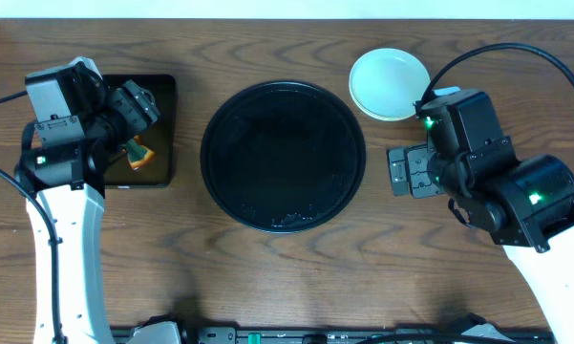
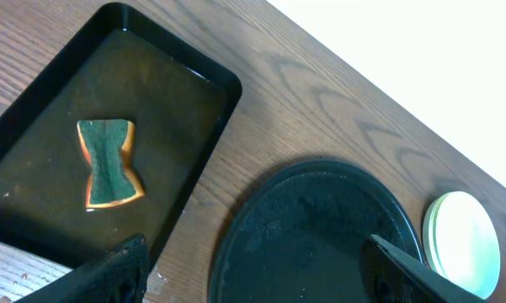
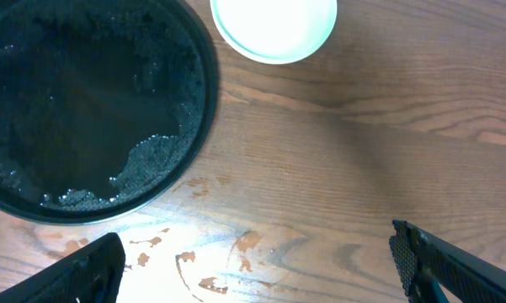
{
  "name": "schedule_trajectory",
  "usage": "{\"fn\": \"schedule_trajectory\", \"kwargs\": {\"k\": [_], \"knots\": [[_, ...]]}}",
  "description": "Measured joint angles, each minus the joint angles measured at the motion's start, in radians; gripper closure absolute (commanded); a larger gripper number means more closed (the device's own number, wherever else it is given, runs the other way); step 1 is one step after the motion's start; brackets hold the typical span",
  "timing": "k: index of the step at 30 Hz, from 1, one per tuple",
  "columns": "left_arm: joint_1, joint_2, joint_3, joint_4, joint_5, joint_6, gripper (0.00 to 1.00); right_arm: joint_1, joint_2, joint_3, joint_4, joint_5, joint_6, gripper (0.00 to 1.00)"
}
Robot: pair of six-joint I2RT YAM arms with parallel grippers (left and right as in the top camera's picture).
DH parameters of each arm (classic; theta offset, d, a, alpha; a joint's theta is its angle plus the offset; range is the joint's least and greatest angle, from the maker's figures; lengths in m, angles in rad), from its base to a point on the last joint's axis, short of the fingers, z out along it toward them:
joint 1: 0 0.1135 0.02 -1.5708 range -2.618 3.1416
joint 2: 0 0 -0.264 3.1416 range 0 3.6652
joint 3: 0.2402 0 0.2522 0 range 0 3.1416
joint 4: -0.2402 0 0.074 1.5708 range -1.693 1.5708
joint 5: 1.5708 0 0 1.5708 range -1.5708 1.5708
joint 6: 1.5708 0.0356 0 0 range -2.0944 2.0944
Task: Clean dirty plates on tray and stack at the side
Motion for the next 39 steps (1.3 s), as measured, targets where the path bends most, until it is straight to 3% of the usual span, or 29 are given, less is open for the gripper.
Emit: {"fn": "schedule_trajectory", "kwargs": {"k": [17,29,34,39], "knots": [[0.000,0.000,0.000,0.000,0.000,0.000,0.20,-0.001,-0.116,0.000,0.000,-0.002,0.000,0.01],[0.000,0.000,0.000,0.000,0.000,0.000,0.20,-0.165,-0.192,0.000,-0.043,-0.003,0.000,0.01],[0.000,0.000,0.000,0.000,0.000,0.000,0.20,-0.251,-0.319,-0.085,0.100,-0.011,0.000,0.01],[0.000,0.000,0.000,0.000,0.000,0.000,0.20,-0.327,-0.513,-0.404,0.368,-0.052,0.000,0.01]]}}
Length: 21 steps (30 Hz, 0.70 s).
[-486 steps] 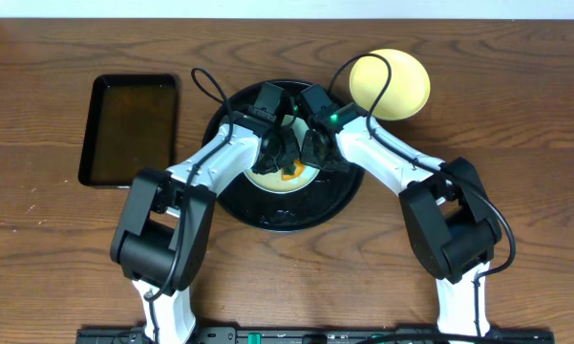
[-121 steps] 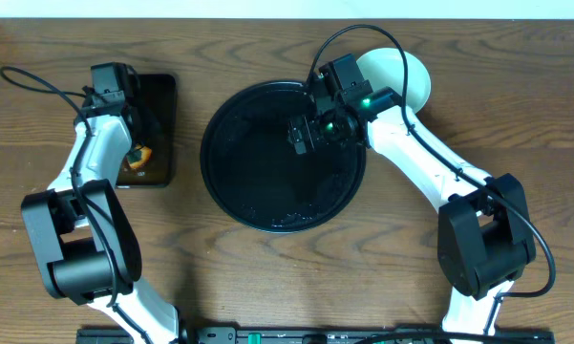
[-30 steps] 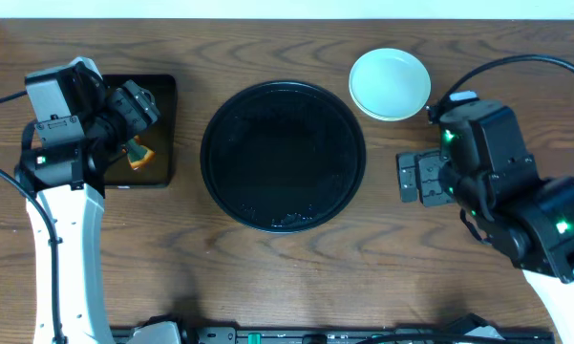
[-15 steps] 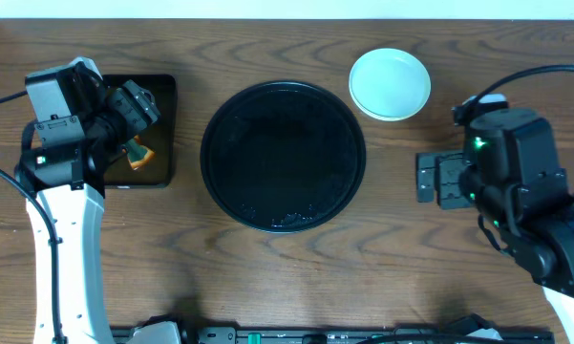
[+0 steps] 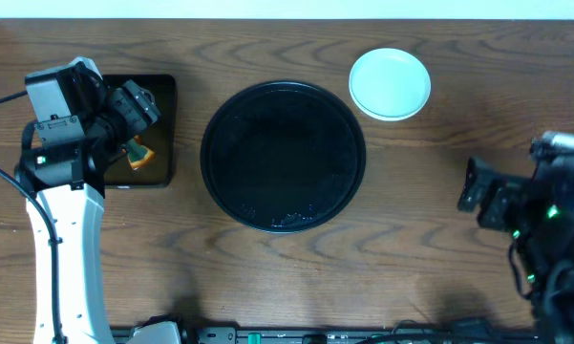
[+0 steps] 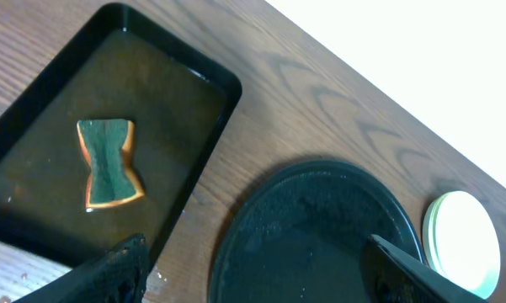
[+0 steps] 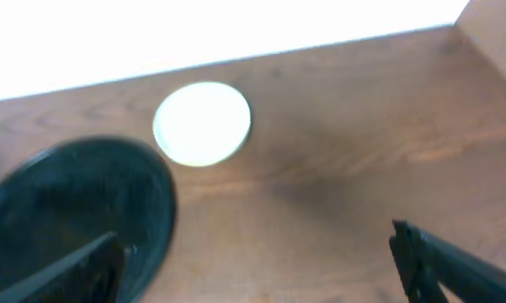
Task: Clean dirty plates on tray and stack at the side
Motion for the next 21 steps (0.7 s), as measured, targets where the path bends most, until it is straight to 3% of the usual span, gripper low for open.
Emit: {"fn": "schedule_trajectory", "kwargs": {"k": [4,9,14,21], "knots": [[0.000,0.000,0.000,0.001,0.000,0.000,0.19,-0.046,-0.161,-0.361,0.279,-0.041,0.048,0.01],[0.000,0.000,0.000,0.000,0.000,0.000,0.20,-0.068,-0.369,-0.703,0.488,-0.060,0.169,0.01],[0.000,0.000,0.000,-0.001,0.000,0.000,0.20,-0.069,-0.579,-0.926,0.668,-0.064,0.241,0.01],[0.000,0.000,0.000,0.000,0.000,0.000,0.20,-0.069,-0.724,-1.044,0.734,-0.019,0.260,0.01]]}}
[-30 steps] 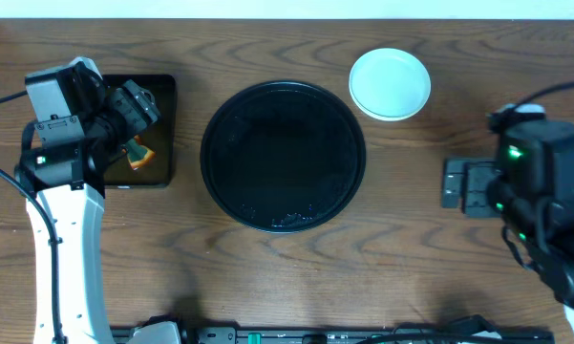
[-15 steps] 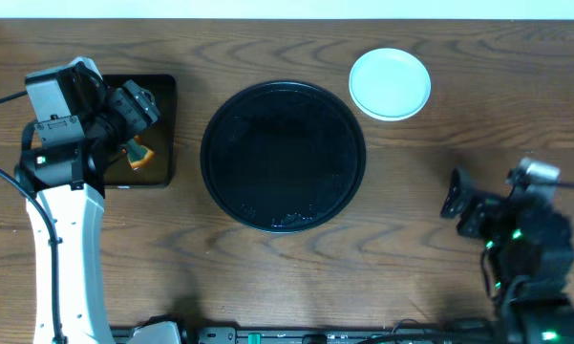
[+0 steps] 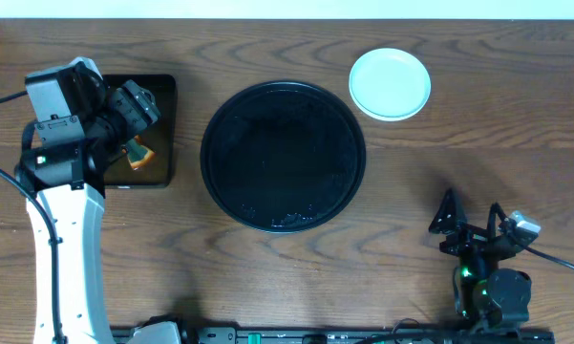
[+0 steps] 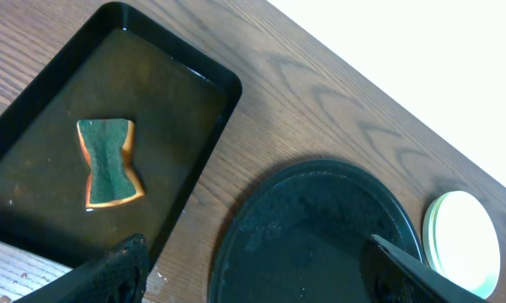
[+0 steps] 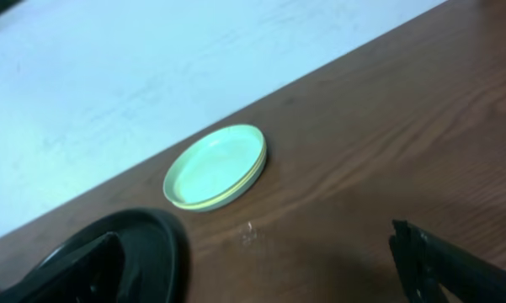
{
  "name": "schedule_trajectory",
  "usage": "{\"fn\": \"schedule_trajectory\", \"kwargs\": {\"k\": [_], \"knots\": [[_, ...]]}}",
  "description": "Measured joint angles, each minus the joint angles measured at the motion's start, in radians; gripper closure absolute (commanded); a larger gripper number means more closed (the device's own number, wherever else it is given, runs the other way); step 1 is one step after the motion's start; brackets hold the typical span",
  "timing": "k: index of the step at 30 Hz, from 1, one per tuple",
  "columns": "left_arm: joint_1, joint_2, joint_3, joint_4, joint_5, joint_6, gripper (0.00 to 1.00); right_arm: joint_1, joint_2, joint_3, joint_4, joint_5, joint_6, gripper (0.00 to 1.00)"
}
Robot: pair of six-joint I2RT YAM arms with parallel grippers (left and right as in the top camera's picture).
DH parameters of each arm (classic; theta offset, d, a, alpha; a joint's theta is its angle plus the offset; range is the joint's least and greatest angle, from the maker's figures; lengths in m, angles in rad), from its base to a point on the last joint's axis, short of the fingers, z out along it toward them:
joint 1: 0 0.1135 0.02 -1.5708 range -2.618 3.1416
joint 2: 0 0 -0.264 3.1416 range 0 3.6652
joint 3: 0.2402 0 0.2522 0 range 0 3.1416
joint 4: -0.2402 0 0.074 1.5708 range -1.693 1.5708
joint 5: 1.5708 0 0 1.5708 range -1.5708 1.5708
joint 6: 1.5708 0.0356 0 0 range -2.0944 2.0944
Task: Clean dirty plates on tray and stack at the side
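A stack of pale green plates point(image 3: 390, 83) rests on the table at the back right, also visible as plates point(image 5: 216, 166) and plates point(image 4: 461, 244). The round black tray point(image 3: 283, 156) in the middle carries only water drops. My left gripper point(image 3: 134, 105) hangs open over the rectangular black tray point(image 3: 162, 91), where a green and orange sponge point(image 4: 109, 162) lies. My right gripper point(image 3: 471, 215) is open and holds nothing, low at the front right, far from the plates.
The rectangular tray point(image 4: 185, 76) holds shallow brownish water. Wet smears mark the wood point(image 5: 320, 231) between the round tray point(image 5: 126, 252) and the plates. The table's back edge runs just behind the plates.
My right arm has drawn back from the right side of the table to the front right edge and now looks low across the wood at the plates. The left arm has not moved.
My right gripper first stood open just below the plate stack, beside the round tray. Then it was out at the right edge, and now it is down at the front right. The plates, the trays, the sponge and my left gripper stayed in place throughout.
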Motion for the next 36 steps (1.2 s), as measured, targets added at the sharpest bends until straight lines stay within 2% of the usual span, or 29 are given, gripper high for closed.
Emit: {"fn": "schedule_trajectory", "kwargs": {"k": [6,13,18,22,30,36], "knots": [[0.000,0.000,0.000,0.000,0.000,0.000,0.20,0.000,-0.021,-0.081,0.132,0.049,0.004,0.01],[0.000,0.000,0.000,0.000,0.000,0.000,0.20,0.000,-0.022,-0.093,0.161,0.106,0.003,0.01],[0.000,0.000,0.000,0.000,0.000,0.000,0.20,0.000,-0.023,-0.096,0.311,0.144,-0.006,0.01],[0.000,0.000,0.000,0.000,0.000,0.000,0.20,0.000,-0.023,-0.096,0.306,0.134,-0.071,0.01],[0.000,0.000,0.000,0.000,0.000,0.000,0.19,0.000,-0.023,-0.096,0.272,0.037,-0.308,0.01],[0.000,0.000,0.000,0.000,0.000,0.000,0.19,0.000,-0.024,-0.096,0.174,-0.005,-0.365,0.01]]}}
